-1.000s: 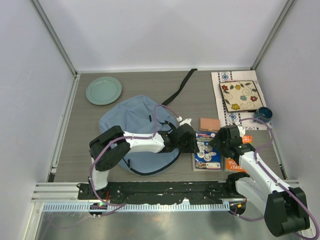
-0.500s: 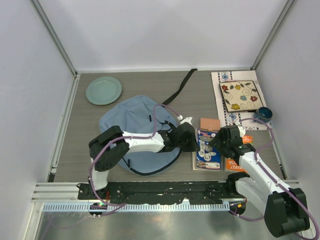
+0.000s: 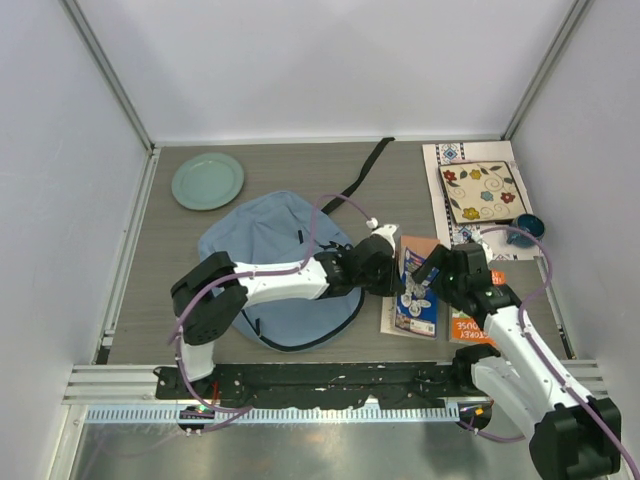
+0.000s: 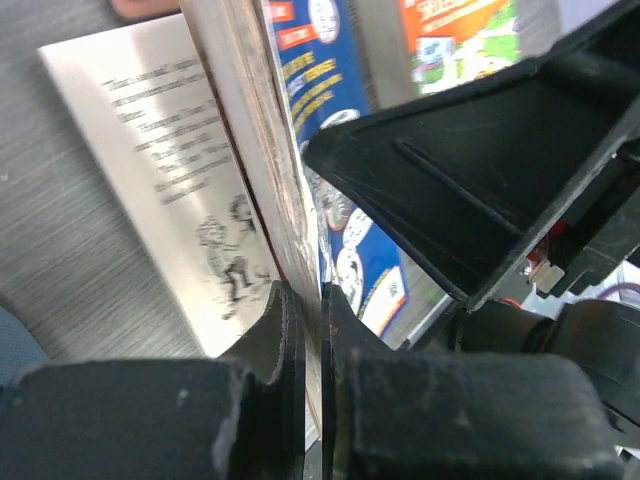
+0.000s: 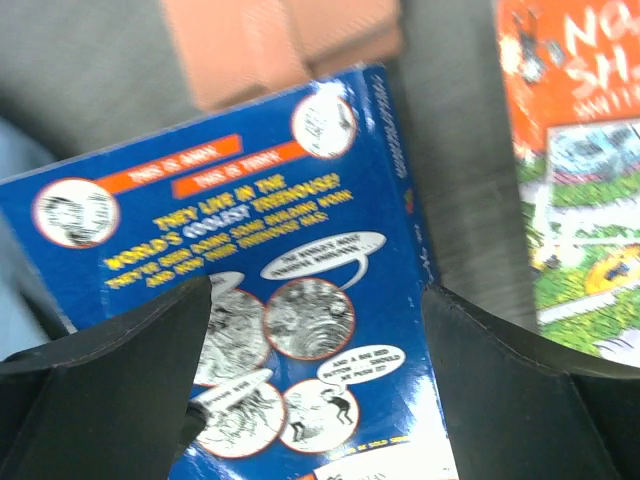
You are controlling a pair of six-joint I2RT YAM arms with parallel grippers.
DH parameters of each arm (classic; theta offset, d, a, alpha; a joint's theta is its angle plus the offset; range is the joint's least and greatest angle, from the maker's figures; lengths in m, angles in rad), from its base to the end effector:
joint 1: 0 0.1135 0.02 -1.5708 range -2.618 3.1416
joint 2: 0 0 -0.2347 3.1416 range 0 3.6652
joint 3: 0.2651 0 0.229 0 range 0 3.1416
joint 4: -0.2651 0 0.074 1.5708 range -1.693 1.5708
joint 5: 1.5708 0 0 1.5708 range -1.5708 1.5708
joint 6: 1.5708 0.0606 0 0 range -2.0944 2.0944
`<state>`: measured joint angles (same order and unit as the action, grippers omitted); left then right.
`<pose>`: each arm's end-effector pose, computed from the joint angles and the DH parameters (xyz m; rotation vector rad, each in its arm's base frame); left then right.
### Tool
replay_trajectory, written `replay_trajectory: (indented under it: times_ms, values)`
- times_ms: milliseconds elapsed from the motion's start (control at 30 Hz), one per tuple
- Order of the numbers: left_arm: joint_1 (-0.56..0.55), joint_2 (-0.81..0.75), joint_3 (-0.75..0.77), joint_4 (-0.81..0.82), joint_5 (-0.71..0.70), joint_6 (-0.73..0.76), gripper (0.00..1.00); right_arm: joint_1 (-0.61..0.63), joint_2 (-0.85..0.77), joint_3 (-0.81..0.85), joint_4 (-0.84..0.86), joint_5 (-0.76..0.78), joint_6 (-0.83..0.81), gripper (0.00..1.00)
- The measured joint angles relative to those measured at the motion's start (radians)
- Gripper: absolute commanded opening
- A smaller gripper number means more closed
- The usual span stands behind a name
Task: Pack the student bag
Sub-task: Pick up the book from the center of the board.
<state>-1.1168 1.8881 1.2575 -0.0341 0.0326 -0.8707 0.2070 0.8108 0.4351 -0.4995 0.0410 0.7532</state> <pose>0.1794 -0.3720 0.1716 0.3237 2.4567 -1.0330 0.1690 0.0329 0.1551 0.6870 2.3843 0.3703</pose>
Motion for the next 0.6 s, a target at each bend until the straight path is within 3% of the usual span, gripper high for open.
replay_trajectory:
  times_ms: [400,600]
  values:
    - [0.077,-0.224,0.025,-0.053,0.075,0.151,0.0,-0.008,-0.099,0.187,0.005,-0.056,-0.016,0.94]
    - [0.119,-0.364,-0.032,-0.028,0.126,0.173,0.0,-0.013,-0.122,0.251,0.018,-0.121,-0.035,0.94]
